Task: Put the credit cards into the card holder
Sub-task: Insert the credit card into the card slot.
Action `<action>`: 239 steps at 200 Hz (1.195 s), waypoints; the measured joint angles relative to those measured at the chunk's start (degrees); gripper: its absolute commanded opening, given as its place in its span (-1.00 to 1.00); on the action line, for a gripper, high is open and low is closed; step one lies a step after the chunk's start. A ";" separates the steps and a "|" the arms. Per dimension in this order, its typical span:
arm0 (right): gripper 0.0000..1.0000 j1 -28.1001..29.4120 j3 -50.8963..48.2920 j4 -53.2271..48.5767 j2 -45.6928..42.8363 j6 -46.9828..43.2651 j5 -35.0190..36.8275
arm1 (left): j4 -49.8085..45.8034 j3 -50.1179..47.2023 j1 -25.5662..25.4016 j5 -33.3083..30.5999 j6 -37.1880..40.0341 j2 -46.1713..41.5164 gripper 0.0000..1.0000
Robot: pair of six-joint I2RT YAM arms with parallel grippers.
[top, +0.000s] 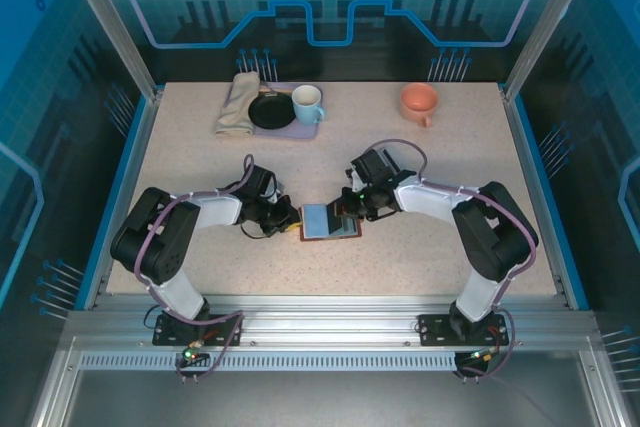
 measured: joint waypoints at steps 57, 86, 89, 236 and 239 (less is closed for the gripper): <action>-1.00 0.15 -1.81 4.68 0.48 1.07 -1.27 | -0.22 0.09 -0.02 -0.02 0.00 0.02 -1.00; -1.00 0.22 -2.71 7.34 0.70 2.23 -2.36 | -0.37 0.15 -0.13 -0.24 0.00 0.02 -1.00; -1.00 0.13 -2.82 7.52 0.70 2.38 -2.45 | -0.46 0.22 -0.17 -0.26 0.00 0.02 -1.00; -1.00 -0.66 -7.06 11.47 0.52 2.12 -5.16 | -1.03 0.44 -0.28 -0.44 0.00 0.02 -1.00; -1.00 -0.68 -7.06 11.52 0.52 2.12 -5.27 | -1.03 0.44 -0.28 -0.44 0.00 0.02 -1.00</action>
